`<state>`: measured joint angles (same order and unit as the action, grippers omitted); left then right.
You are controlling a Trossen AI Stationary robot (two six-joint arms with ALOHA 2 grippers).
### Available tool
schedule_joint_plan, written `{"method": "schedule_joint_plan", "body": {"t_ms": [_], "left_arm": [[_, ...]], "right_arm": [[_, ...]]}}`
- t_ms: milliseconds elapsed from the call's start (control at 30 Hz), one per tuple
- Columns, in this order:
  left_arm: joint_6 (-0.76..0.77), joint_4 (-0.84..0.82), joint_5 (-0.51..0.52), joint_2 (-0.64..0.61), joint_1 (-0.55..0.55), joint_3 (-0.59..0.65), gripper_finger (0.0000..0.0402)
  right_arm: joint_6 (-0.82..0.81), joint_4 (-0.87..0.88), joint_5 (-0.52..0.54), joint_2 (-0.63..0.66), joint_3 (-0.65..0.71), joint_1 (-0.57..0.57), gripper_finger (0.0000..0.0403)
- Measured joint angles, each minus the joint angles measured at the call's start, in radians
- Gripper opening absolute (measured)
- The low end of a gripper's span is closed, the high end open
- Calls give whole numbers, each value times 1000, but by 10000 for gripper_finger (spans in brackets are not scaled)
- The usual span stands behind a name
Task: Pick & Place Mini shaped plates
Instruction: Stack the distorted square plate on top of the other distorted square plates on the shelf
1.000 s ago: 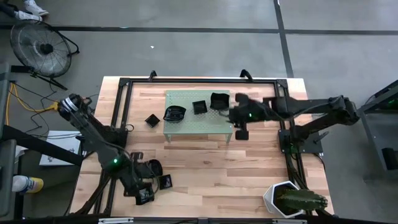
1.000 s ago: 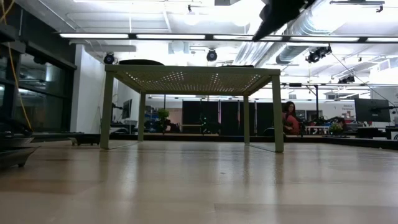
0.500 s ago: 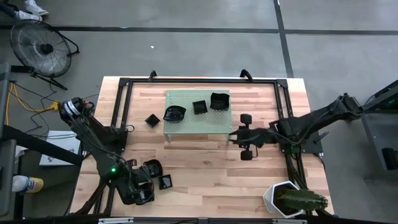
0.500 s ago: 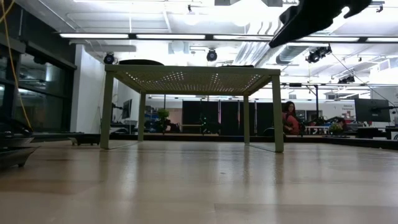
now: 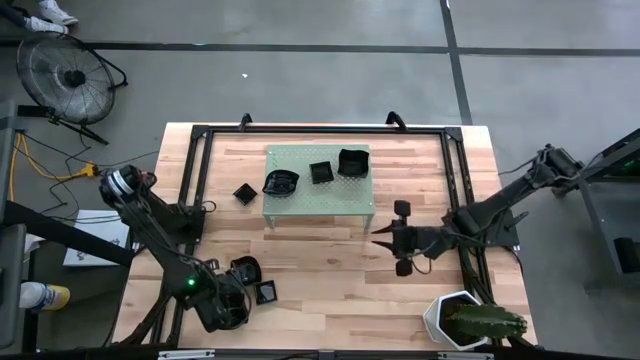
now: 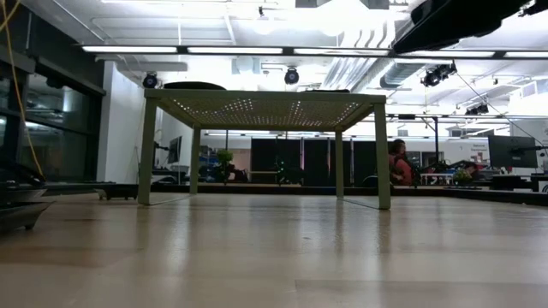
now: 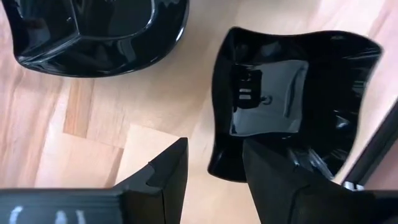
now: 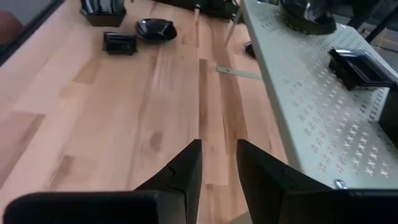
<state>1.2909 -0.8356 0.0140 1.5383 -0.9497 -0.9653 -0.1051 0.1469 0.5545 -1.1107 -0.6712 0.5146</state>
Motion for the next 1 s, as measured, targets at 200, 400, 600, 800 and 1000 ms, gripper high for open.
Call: {"method": "schedule_joint_plan", "body": {"t_ms": [200,400,600,800,1000], "left_arm": [[-2,-4,2,31,0,0,149],[-2,-1,12,45,0,0,149],[5,12,67,45,0,0,149],[19,20,66,45,0,0,149],[27,53,39,66,0,0,149]], "right_arm": [[0,-16,26,0,0,64,94],[0,-18,57,0,0,89,94],[1,-18,71,0,0,88,94],[8,-18,71,0,0,88,94],[8,-18,71,-1,0,88,94]]}}
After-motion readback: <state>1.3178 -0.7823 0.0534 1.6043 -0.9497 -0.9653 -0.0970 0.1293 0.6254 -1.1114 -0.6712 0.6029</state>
